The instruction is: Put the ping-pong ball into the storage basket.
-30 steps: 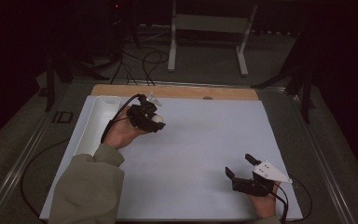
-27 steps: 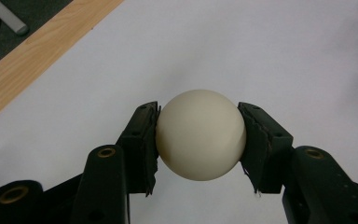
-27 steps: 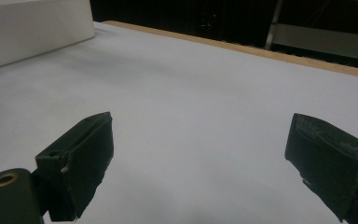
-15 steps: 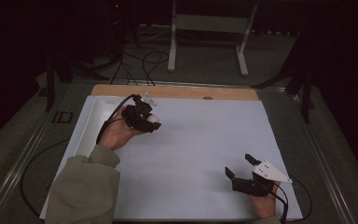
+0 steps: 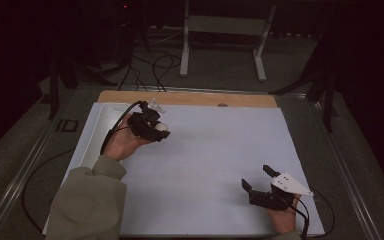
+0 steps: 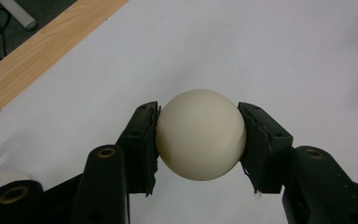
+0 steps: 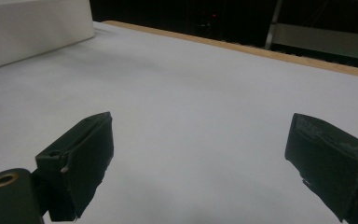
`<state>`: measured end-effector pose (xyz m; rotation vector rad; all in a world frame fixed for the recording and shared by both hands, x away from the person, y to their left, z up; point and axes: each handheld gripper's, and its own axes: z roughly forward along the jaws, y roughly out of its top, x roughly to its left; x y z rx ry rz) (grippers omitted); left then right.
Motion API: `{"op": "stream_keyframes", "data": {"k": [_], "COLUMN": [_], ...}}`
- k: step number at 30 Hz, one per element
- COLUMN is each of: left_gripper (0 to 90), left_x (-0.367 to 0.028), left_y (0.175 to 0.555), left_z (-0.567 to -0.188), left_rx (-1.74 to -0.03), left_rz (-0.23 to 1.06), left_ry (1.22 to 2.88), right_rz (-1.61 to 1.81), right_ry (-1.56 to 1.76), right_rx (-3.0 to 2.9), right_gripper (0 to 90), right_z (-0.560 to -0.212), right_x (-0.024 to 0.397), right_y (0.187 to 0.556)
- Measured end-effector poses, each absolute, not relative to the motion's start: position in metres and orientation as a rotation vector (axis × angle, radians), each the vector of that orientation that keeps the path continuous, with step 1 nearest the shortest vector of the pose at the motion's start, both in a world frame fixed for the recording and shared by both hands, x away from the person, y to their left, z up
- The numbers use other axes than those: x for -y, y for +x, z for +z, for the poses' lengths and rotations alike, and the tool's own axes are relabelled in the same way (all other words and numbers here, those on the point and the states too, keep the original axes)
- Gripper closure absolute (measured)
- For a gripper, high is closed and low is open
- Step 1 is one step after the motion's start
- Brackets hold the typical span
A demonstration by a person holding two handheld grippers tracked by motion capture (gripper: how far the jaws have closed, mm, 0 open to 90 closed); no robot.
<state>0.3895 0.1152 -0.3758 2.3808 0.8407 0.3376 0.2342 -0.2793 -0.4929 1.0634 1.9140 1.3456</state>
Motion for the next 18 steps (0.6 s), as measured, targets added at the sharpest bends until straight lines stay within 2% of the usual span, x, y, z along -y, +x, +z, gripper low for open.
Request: {"op": "stream_keyframes", "data": {"k": [18], "left_gripper": [51.4], "left_x": [-0.128], "left_y": [0.389], "left_z": [-0.375], "left_rx": [-0.859], "left_rz": [0.353], "left_ry": [2.377], "right_rz": [1.347], "right_ry": [1.062], "right_rx": [-1.915], "right_gripper": [7.5], "right_z": [-0.493], "right_x": [0.279], "right_y": [0.235]}}
